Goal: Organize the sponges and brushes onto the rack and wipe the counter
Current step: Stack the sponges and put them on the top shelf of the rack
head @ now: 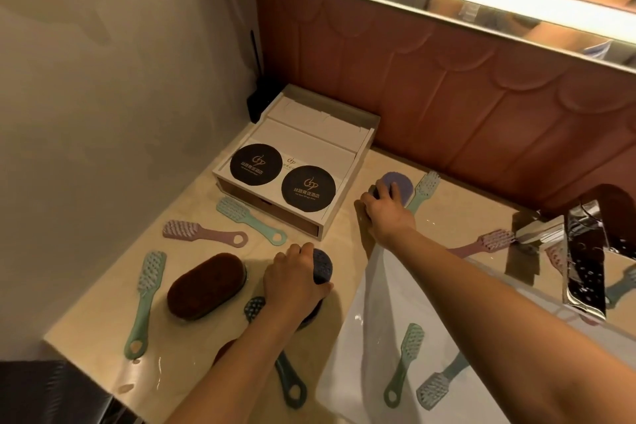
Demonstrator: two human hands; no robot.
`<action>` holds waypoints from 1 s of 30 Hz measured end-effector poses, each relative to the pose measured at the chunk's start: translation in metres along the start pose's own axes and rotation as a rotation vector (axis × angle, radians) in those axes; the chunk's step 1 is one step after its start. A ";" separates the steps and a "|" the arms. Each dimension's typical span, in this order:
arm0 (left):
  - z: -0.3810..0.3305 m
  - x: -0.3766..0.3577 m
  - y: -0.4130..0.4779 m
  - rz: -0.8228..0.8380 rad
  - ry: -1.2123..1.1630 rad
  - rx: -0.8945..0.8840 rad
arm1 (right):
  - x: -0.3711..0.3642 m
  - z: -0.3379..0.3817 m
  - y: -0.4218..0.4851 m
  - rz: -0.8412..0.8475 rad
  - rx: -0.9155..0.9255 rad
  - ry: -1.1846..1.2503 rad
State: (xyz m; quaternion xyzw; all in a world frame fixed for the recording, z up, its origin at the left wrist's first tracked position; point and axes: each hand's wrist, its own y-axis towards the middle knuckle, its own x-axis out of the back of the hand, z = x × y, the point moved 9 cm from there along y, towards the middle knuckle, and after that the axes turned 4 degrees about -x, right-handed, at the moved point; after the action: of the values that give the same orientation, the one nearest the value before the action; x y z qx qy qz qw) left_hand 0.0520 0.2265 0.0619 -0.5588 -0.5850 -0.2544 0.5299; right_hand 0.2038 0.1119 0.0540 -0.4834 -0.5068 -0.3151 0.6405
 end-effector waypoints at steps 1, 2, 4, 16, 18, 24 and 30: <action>0.000 0.000 0.000 -0.009 -0.001 -0.002 | 0.004 -0.003 -0.002 -0.040 -0.003 0.013; 0.000 0.000 0.000 -0.016 -0.005 -0.003 | 0.009 -0.006 -0.005 -0.088 -0.006 0.030; 0.001 0.000 0.000 -0.033 -0.016 -0.005 | 0.021 -0.013 -0.014 -0.171 -0.009 0.086; 0.007 -0.004 0.000 -0.016 -0.120 0.059 | 0.056 -0.078 -0.106 -0.342 -0.167 0.884; 0.004 0.000 -0.005 -0.055 -0.187 0.039 | 0.054 -0.090 -0.123 -0.324 -0.197 0.971; -0.027 0.012 -0.025 -0.136 -0.542 -0.075 | 0.032 -0.120 -0.174 -0.288 -0.283 1.179; -0.079 -0.009 -0.057 0.035 -1.072 0.090 | 0.002 -0.153 -0.235 -0.285 -0.436 1.534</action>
State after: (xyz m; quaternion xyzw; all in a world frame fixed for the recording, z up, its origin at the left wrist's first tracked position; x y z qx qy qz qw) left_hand 0.0245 0.1389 0.0946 -0.5969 -0.7743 0.1007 0.1845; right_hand 0.0467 -0.1104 0.1232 -0.1773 0.0897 -0.7294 0.6546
